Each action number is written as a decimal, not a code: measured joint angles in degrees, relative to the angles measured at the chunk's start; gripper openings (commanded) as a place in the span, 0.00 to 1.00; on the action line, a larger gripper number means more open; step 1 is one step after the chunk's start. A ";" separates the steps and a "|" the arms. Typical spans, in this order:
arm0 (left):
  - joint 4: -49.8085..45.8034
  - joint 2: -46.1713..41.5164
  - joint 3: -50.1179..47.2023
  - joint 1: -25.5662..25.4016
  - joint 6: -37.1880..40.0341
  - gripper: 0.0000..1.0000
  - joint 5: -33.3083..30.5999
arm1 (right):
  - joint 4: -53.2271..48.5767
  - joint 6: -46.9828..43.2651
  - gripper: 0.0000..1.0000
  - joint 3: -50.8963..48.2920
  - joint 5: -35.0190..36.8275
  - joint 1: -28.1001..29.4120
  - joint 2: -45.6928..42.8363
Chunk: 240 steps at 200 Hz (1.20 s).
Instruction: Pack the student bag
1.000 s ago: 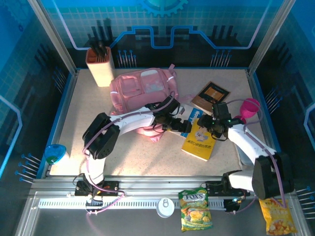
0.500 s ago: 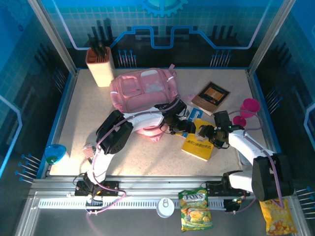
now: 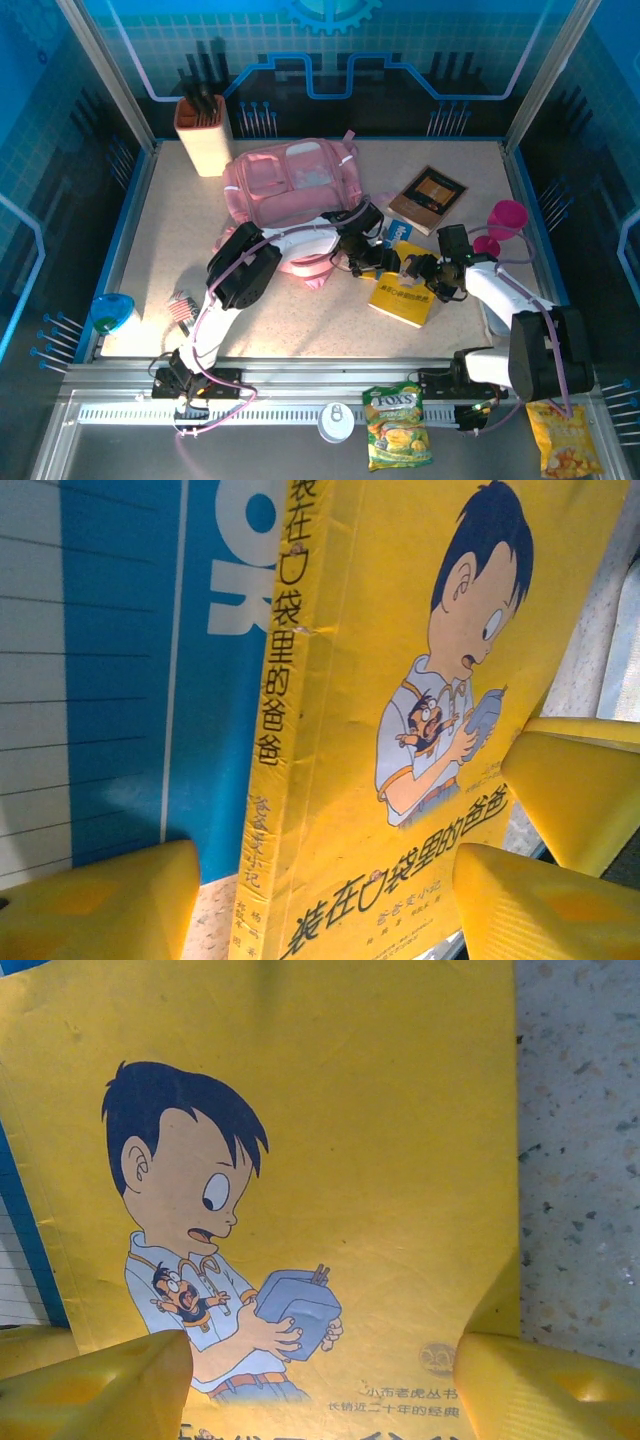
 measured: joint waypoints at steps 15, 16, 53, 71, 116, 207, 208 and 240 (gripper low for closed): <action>-0.13 0.66 0.85 -0.02 -0.24 0.67 0.83 | 0.04 0.15 0.73 0.00 -0.28 -0.28 0.13; -0.11 0.70 0.90 -0.02 -0.24 0.67 0.87 | 0.04 0.15 0.72 0.00 -0.31 -0.31 0.13; -0.37 2.01 2.19 -0.02 -0.37 0.62 3.34 | 0.11 0.55 0.72 0.00 -0.85 -0.79 0.24; -0.98 2.49 2.84 0.11 -0.37 0.57 4.20 | 0.15 0.96 0.71 0.00 -1.38 -1.25 0.37; -1.42 2.56 3.45 0.42 -0.33 0.44 6.16 | 0.90 2.16 0.68 -0.02 -3.19 -3.02 0.85; 0.46 2.54 3.45 0.74 -1.81 0.24 8.22 | 6.03 3.69 0.66 -0.94 -5.20 -3.80 1.68; 0.48 2.56 3.45 0.74 -1.81 0.24 8.26 | 6.03 3.69 0.66 -0.94 -5.20 -3.80 1.68; 0.96 2.51 3.65 0.76 -1.84 0.11 8.50 | 6.49 3.87 0.66 -1.20 -5.27 -3.80 1.09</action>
